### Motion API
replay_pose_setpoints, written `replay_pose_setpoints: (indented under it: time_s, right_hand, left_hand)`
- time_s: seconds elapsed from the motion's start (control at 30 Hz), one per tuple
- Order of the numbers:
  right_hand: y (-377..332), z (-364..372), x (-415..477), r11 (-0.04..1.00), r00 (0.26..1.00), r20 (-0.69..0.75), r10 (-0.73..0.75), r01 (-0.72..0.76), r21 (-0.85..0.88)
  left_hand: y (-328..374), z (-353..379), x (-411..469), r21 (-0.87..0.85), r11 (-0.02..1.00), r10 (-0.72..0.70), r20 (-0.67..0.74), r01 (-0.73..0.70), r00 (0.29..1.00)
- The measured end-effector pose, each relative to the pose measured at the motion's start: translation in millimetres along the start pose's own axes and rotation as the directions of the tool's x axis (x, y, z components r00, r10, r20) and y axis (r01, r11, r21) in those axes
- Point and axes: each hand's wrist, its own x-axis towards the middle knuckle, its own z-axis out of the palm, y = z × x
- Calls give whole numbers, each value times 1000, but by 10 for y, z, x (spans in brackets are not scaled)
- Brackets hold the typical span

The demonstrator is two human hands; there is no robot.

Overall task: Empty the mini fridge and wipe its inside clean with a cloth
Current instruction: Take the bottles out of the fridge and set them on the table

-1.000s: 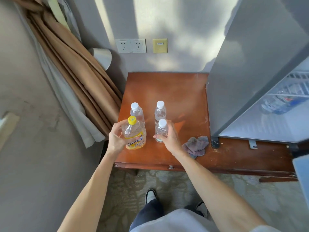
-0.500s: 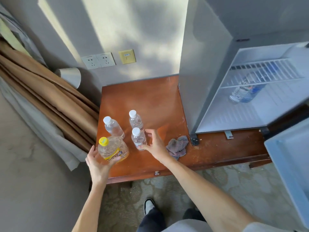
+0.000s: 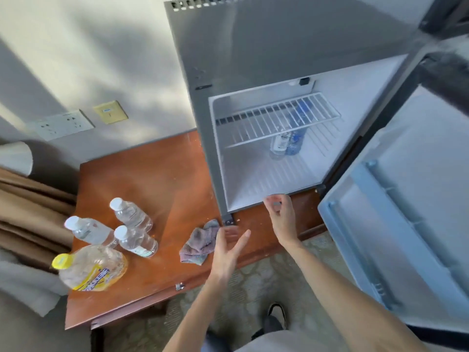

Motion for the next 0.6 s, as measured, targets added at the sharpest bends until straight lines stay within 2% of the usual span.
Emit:
replay_pose_setpoints:
  time_s: [0.13, 0.23, 0.37, 0.47, 0.6]
  right_hand:
    - [68, -451, 409, 996, 992, -118, 39, -29, 86]
    - [101, -593, 611, 990, 986, -159, 47, -25, 138]
    - [73, -656, 840, 979, 987, -135, 85, -58, 195]
    - [66, -667, 1010, 978, 990, -101, 96, -75, 194]
    - [69, -664, 1218, 967, 987, -103, 126, -100, 233]
  left_hand:
    - [649, 620, 868, 118, 971, 202, 57, -208, 978]
    - [1090, 1022, 1495, 148, 948, 278, 48, -282, 959]
    - [1399, 1409, 2097, 143, 965, 223, 0, -221, 975]
    - [1418, 1562, 2494, 201, 954, 237, -54, -222, 970]
    - [1388, 1682, 2790, 257, 947, 212, -41, -195, 976]
